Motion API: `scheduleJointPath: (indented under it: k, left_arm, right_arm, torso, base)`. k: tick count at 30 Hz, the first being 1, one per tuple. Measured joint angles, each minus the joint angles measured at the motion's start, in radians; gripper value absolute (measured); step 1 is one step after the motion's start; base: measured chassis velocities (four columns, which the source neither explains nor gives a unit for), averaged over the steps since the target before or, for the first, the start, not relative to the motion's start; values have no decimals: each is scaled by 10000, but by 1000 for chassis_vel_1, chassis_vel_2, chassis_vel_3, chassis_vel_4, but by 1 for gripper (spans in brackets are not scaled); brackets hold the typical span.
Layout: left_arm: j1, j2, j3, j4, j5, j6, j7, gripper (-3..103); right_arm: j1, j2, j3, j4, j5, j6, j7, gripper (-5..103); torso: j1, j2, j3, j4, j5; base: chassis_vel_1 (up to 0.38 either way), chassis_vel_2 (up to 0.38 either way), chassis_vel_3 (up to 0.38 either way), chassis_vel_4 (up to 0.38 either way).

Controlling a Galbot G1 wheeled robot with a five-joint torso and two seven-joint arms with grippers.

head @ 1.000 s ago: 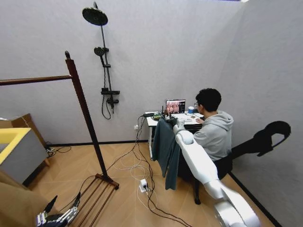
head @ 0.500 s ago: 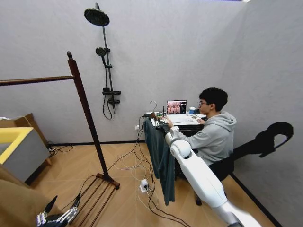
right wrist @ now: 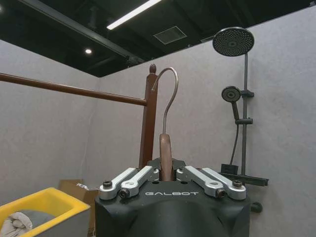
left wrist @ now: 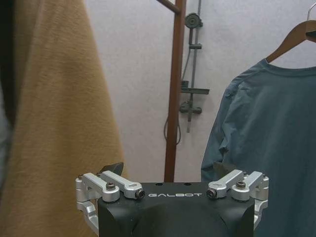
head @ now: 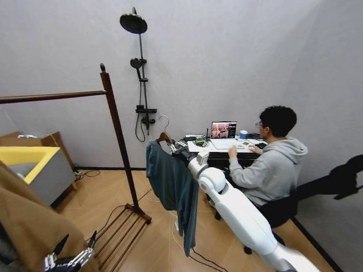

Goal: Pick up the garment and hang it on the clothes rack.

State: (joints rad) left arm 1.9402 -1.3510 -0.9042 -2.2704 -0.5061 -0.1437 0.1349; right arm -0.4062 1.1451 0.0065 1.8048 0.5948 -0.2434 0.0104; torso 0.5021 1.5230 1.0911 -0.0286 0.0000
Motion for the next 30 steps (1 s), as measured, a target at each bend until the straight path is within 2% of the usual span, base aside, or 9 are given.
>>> scheduleJointPath:
  k: [21, 30]
  left_arm:
    - [0, 0, 0, 0, 0, 0, -1, 100]
    - [0, 0, 0, 0, 0, 0, -1, 100]
  right_arm:
    - [-119, -1220, 854, 876, 671, -476, 506, 10]
    - [200, -1370, 1081, 655, 1042, -553, 527, 10]
  torso:
    - [1, -1, 1, 0, 0]
    - [1, -1, 1, -2, 0]
  base:
    - [126, 118, 124, 112]
    - [121, 122, 131, 125]
